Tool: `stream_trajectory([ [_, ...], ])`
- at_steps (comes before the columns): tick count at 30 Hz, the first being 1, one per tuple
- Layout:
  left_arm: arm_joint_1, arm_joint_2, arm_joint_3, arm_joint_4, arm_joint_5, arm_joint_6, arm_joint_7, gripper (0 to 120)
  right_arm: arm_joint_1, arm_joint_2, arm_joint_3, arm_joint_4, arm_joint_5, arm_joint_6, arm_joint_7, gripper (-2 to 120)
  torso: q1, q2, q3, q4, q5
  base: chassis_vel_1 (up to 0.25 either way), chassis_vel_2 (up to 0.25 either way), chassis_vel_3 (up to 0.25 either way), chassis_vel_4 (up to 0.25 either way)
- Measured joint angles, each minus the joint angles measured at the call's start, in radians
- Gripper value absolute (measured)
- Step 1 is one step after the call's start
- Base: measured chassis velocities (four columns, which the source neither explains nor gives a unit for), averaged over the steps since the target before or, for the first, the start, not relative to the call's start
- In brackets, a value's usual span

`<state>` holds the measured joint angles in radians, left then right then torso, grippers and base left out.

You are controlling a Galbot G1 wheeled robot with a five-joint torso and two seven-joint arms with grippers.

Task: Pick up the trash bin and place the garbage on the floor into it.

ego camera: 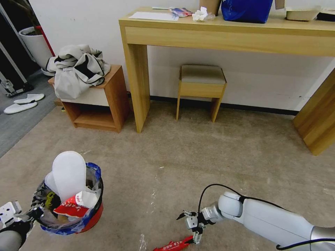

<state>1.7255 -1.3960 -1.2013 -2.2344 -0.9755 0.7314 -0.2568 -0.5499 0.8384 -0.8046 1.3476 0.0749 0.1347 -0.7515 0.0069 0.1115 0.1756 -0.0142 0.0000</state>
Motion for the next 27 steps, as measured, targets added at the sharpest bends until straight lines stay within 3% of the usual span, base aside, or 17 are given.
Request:
stream_trajectory([
  [27, 0.002, -0.003, 0.001, -0.009, 0.0, 0.001, -0.001, 0, -0.043, 0.022, 0.03, -0.069, -0.021, 0.015, 0.01, 100, 0.0, 0.0, 0.0, 0.0, 0.0, 0.0, 0.0, 0.0, 0.0],
])
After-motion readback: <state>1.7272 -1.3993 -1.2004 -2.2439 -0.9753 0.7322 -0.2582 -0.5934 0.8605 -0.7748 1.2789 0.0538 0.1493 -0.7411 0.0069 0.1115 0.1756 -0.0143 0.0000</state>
